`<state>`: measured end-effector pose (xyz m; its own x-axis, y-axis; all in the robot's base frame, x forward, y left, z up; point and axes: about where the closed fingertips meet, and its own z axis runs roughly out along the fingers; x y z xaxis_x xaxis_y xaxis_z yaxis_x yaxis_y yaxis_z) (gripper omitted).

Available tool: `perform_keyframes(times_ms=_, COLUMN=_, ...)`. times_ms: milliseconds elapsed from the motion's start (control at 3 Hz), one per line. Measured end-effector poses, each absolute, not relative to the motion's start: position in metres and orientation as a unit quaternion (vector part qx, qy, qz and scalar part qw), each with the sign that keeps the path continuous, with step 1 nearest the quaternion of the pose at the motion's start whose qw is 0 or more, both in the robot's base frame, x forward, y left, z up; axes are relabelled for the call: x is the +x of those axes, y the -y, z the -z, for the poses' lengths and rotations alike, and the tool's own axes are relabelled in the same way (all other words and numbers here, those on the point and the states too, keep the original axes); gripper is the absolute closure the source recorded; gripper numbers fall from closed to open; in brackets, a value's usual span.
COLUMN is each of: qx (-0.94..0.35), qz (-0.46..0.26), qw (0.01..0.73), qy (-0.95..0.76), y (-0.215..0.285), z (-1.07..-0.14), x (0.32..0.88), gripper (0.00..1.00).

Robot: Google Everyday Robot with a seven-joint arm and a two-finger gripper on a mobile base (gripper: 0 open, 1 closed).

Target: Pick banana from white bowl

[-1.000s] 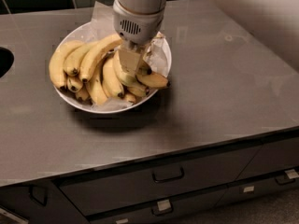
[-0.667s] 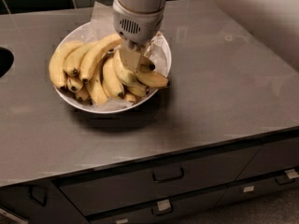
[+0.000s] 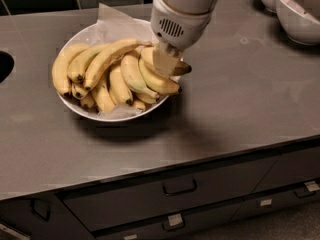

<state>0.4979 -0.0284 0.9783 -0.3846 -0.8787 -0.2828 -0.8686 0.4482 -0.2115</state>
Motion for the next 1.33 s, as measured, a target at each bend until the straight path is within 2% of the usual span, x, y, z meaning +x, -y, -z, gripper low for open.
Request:
perform_keyframes(times_ms=667, qx=-0.481, qz=0.030, qw=0.207, qy=-0.851, y=0.073, z=-1.001, x=0.475, gripper=1.00)
perform_keyframes(times_ms=1333, qx=-0.490, qz=0.039, qw=0.288, qy=-0.822, y=0.068, z=-1.067, x=0.438, gripper=1.00)
